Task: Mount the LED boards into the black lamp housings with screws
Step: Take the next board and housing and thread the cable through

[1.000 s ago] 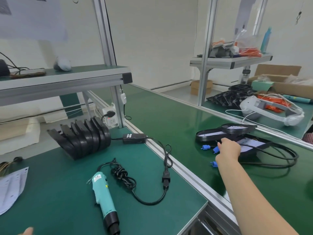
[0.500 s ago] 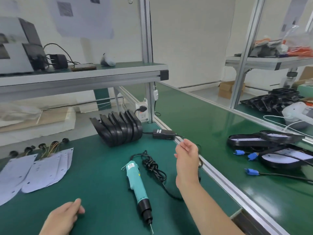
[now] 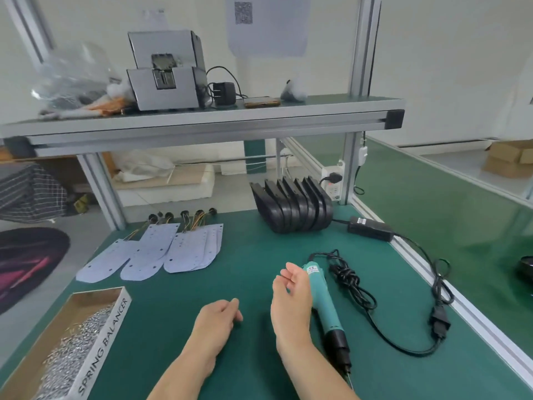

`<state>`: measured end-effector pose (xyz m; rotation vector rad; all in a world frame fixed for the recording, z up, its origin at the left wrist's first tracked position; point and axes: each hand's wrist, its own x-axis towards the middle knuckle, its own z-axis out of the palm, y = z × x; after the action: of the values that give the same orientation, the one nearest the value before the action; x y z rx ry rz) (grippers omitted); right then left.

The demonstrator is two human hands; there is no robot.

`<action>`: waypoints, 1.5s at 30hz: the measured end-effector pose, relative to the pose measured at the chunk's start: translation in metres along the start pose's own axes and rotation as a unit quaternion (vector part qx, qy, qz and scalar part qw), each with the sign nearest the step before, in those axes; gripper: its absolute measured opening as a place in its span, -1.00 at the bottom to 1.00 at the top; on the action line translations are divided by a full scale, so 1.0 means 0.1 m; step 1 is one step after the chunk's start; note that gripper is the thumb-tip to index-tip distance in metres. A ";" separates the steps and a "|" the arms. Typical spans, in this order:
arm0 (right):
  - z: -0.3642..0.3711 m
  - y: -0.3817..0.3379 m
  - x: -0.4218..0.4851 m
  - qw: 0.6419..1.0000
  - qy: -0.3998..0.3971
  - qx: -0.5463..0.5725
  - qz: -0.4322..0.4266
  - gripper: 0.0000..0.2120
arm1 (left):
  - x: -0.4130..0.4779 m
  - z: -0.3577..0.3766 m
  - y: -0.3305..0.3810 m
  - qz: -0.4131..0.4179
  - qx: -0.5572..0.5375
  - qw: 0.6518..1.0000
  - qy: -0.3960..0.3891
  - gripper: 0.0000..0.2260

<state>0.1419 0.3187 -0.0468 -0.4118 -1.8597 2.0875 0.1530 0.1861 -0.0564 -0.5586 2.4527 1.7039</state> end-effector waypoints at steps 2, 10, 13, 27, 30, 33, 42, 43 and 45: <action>0.08 0.07 -0.03 0.999 -0.014 -0.052 -0.004 -0.72 | -0.01 0.00 0.00 0.001 -0.003 1.000 0.003 -0.63; 0.11 0.28 -0.03 0.963 -0.086 -0.243 -0.082 -0.83 | -0.04 -0.16 0.03 -0.032 -0.067 0.997 0.001 -0.74; 0.13 0.29 -0.04 0.959 -0.099 -0.256 -0.071 -0.79 | 0.00 -0.54 0.03 -0.027 -0.085 0.994 0.066 -0.73; 0.13 0.34 -0.02 0.959 -0.106 -0.248 -0.089 -0.74 | 0.16 -2.14 -0.57 -0.009 0.276 0.908 0.314 -0.59; 0.15 0.35 -0.02 0.959 -0.100 -0.251 -0.089 -0.74 | 0.23 -2.13 -0.57 -0.013 0.322 0.899 0.296 -0.63; 0.18 0.38 -0.01 0.958 -0.090 -0.258 -0.087 -0.70 | 0.41 -2.09 -0.38 0.015 0.278 0.911 0.304 -0.71; 0.17 0.49 0.11 0.962 -0.086 -0.219 -0.137 -0.62 | 1.81 -2.43 0.16 -0.041 0.328 0.905 0.269 -0.78; 0.16 0.50 0.14 0.965 -0.104 -0.205 -0.129 -0.63 | 1.92 -2.50 0.13 -0.063 0.332 0.904 0.260 -0.75; 0.16 0.51 0.18 0.974 -0.135 -0.159 -0.088 -0.65 | 2.12 -2.60 0.06 -0.103 0.343 0.906 0.227 -0.64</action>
<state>0.1166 0.3069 -0.0957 -0.0289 -2.3060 1.8045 -0.0138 -0.1025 -0.0170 -1.1402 2.9033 0.5835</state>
